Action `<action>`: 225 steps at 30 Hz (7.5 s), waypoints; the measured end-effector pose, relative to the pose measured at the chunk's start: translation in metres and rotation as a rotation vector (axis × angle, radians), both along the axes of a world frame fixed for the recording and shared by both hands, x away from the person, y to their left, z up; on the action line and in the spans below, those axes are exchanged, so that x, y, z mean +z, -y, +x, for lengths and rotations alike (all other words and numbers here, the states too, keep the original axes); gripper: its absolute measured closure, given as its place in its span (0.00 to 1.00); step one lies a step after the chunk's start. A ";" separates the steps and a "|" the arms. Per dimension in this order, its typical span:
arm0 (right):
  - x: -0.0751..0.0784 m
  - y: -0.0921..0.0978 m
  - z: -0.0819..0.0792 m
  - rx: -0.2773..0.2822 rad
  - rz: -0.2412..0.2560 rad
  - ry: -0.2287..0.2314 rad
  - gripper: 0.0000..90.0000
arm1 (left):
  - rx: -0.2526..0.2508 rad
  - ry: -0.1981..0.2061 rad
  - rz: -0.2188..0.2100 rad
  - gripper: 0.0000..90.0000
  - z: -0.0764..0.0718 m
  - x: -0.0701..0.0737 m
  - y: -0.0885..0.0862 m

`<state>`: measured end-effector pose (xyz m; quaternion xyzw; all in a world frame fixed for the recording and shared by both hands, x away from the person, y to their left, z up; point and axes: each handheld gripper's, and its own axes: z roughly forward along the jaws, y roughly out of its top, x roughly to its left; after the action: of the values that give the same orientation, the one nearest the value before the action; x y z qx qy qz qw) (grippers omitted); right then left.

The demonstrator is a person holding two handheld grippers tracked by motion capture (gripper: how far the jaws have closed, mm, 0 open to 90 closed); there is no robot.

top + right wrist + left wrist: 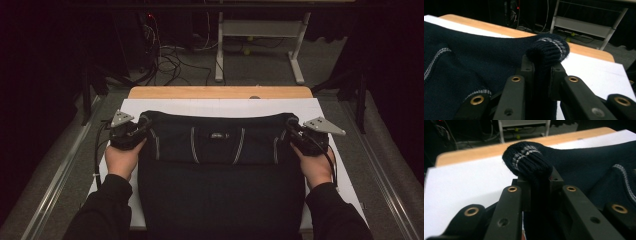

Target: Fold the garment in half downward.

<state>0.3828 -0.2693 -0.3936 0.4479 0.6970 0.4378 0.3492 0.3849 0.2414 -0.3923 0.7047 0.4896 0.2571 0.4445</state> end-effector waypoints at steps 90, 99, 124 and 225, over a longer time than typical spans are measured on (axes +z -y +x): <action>-0.041 -0.012 -0.040 0.138 -0.015 -0.166 0.93 | -0.189 -0.139 -0.054 0.85 -0.046 -0.047 0.023; -0.045 -0.008 -0.065 0.164 0.000 -0.125 0.93 | -0.232 -0.121 -0.019 0.85 -0.070 -0.048 0.023; -0.065 0.002 -0.103 0.200 -0.032 -0.189 0.93 | -0.281 -0.252 -0.040 0.84 -0.099 -0.076 0.011; -0.058 -0.091 -0.038 0.297 -0.029 -0.293 0.86 | -0.344 -0.261 -0.013 0.84 -0.040 -0.065 0.095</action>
<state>0.3449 -0.1783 -0.4515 0.3941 0.8049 0.4045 0.1821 0.3445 0.1461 -0.4572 0.8022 0.4174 0.0807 0.4192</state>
